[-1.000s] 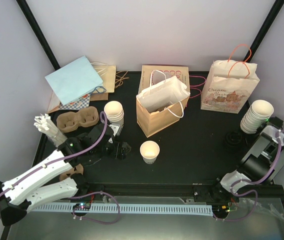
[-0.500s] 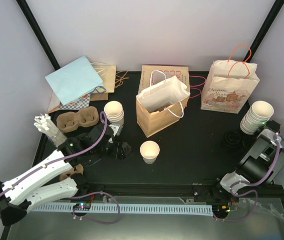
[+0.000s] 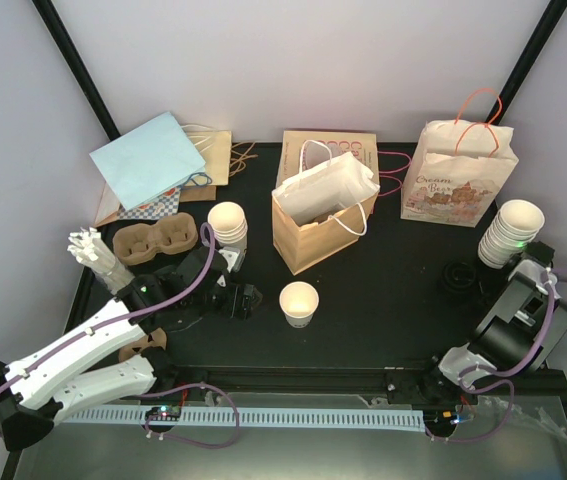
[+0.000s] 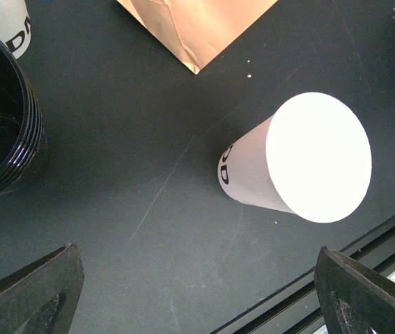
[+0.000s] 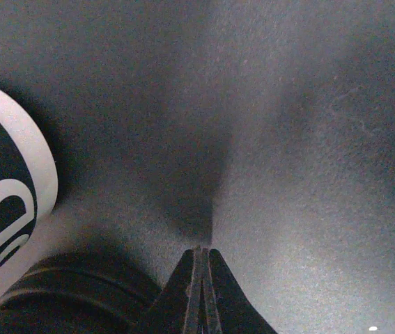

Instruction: Pack the takeout coffee

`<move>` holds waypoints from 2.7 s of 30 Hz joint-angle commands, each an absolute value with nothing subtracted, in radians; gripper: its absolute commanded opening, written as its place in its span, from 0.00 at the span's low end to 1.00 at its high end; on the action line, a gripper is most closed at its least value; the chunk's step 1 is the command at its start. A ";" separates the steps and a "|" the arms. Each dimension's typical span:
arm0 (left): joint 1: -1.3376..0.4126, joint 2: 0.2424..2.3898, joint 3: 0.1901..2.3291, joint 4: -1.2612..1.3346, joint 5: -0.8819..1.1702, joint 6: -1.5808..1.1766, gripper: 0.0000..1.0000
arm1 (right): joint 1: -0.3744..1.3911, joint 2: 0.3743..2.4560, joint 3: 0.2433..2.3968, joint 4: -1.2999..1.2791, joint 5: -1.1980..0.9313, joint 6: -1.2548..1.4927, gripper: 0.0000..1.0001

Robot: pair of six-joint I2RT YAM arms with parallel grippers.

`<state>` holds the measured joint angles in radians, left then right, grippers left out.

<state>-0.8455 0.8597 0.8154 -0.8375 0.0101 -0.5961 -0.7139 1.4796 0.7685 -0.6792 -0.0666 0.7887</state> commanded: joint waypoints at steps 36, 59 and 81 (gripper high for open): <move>-0.840 0.853 0.842 -0.840 0.030 -0.604 0.93 | -0.525 1.442 0.696 -0.629 -0.137 0.913 0.01; -0.839 0.851 0.842 -0.840 0.035 -0.604 0.93 | -0.523 1.231 0.796 -0.836 0.053 0.908 0.01; -0.839 0.815 0.821 -0.841 0.074 -0.606 0.93 | -0.592 0.928 0.872 -1.080 0.335 0.881 0.01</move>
<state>-0.8455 0.8356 0.8154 -0.8387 0.0479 -0.5968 -0.5770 0.9779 0.8452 -1.0145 0.2413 0.8925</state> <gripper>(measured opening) 0.929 0.015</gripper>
